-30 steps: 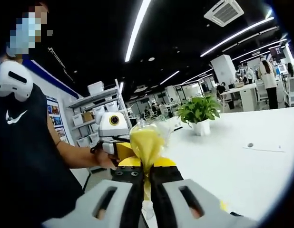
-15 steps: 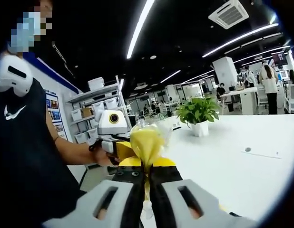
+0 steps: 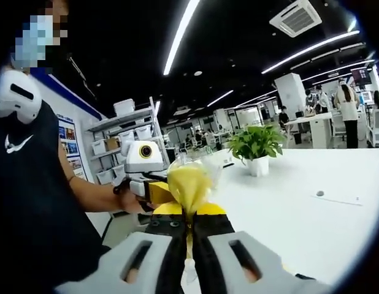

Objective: Compare the silicone blocks by pressing each to a similar depth, holding the contact briefly, and releasing to observe deformation and rebound differences across the visible hardness samples.

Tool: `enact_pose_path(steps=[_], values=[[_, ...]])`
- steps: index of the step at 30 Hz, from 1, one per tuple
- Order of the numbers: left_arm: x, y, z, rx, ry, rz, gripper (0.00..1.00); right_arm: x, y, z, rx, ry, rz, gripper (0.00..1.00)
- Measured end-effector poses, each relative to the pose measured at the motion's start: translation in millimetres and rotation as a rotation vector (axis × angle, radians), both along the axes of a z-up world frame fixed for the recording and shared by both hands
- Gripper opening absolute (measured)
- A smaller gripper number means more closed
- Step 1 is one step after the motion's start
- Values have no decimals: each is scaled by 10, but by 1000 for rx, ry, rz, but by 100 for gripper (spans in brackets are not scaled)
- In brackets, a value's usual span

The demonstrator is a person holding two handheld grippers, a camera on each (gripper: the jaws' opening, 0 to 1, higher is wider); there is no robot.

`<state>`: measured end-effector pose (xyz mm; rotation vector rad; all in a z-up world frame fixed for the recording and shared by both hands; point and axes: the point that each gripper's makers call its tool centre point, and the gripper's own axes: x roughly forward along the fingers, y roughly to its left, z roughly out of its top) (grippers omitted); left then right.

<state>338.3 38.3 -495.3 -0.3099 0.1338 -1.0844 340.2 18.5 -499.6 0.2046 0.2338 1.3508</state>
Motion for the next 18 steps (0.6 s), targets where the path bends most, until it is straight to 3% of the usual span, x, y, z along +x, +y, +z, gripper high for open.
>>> enact_pose_path(steps=[4,18], values=[[-7,5,-16,-16,28,-17,1,-9,11,-12,-5,6,9,0],[-7,-30,8,1,9,-29,1,-18,-10,10,-17,-23,24,0]])
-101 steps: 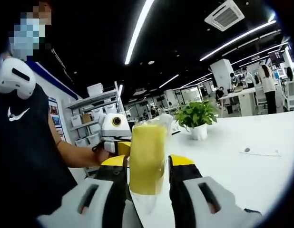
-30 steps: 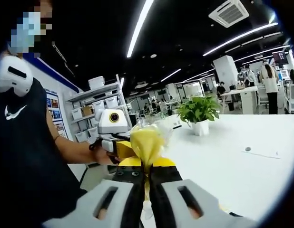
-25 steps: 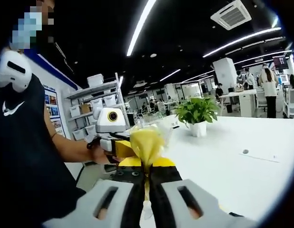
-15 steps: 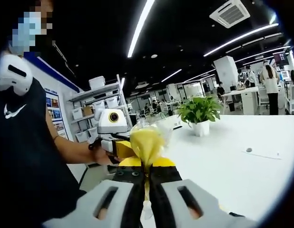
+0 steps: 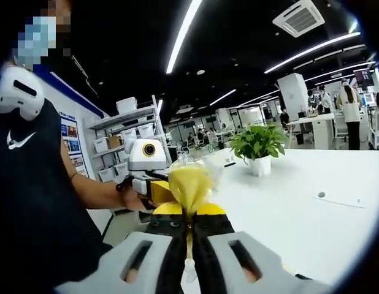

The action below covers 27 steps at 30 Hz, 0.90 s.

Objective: Compare the silicone blocks by pressing each to a similar depth, holding the contact briefly, and releasing to observe deformation and rebound differences across the visible hardness samples.

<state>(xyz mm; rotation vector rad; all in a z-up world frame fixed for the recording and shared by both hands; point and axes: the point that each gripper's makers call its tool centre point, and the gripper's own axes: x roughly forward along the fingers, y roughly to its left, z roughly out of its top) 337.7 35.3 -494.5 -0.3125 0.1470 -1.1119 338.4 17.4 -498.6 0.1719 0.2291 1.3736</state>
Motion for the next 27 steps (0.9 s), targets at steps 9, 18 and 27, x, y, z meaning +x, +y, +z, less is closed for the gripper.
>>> enact_pose_path(steps=[9,18,27], values=[[26,52,70,-11,-7,15,0,1,35,74,58,-14,-30,1],[127,100,297,-47,-34,44,0,259,-77,193,105,-118,-186,97],[154,121,339,-29,-55,46,0,338,-291,237,111,-106,-241,97]])
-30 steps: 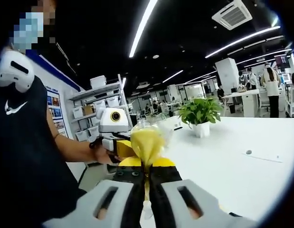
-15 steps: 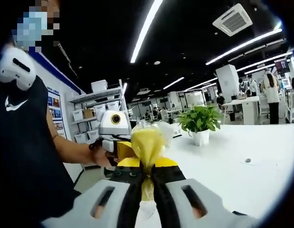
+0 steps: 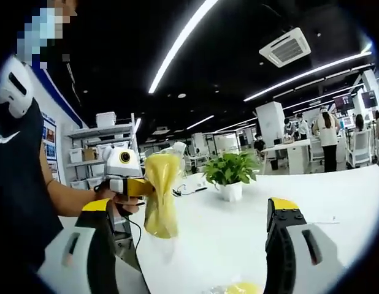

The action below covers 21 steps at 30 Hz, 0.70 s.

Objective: Compare the silicone blocks by pressing each to a similar depth, holding the contact briefly, and releasing to observe deformation and rebound differences across the visible hardness samples.

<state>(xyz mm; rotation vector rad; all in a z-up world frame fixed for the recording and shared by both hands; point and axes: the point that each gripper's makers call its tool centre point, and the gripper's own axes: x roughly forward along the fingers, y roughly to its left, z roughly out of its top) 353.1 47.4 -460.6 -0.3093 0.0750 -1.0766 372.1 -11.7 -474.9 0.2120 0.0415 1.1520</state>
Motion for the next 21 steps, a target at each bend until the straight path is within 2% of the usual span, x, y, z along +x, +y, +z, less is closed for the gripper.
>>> enact_pose_path(steps=[5,10,14,15,16,17,21], values=[[-12,-18,-26,12,8,-9,1,-2,-15,-5,-26,-34,-19,97],[20,13,-55,14,44,-4,1,47,-108,-55,-67,-45,-59,97],[82,55,-143,25,118,-4,1,77,-245,-119,-104,-50,-99,97],[124,83,-232,57,154,16,1,89,-298,-136,-104,-47,-111,97],[170,102,-275,81,149,35,1,87,-330,-149,-101,-42,-115,97],[183,107,-337,98,172,30,1,91,-380,-183,-100,-28,-125,97],[247,133,-445,73,250,34,1,108,-567,-346,-132,-12,-183,97]])
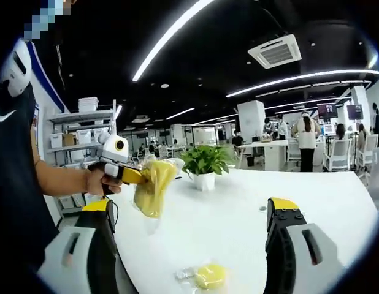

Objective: Compare the silicone blocks by pressing each to a similar depth, holding the contact briefly, and releasing to observe deformation and rebound differences across the visible hardness samples.

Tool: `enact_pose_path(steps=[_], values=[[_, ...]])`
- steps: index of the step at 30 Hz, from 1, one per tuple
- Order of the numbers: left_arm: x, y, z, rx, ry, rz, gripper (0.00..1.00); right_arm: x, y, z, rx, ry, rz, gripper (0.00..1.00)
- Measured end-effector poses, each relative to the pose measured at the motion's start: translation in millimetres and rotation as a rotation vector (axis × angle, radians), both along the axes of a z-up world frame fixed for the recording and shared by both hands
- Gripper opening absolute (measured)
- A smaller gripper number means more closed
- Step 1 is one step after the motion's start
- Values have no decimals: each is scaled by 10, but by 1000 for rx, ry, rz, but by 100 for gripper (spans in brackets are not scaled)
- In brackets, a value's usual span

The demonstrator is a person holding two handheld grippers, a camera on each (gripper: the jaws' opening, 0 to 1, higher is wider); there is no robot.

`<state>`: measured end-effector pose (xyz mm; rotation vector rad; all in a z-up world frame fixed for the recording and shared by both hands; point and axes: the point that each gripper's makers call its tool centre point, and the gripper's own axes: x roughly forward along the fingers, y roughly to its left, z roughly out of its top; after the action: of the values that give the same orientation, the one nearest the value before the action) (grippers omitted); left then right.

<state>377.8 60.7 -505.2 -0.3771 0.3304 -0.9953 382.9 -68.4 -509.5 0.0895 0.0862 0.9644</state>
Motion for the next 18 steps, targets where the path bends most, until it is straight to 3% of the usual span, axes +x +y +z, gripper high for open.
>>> enact_pose_path(steps=[3,14,16,18], values=[[46,13,-78,11,35,5,1,-17,-117,-30,12,-33,-31,97],[303,202,-369,36,200,43,1,-96,-654,-466,-110,-2,-176,97],[335,243,-467,30,263,47,0,-96,-764,-513,-111,1,-198,97],[369,266,-574,42,294,52,1,-102,-861,-475,-95,-56,-224,97]])
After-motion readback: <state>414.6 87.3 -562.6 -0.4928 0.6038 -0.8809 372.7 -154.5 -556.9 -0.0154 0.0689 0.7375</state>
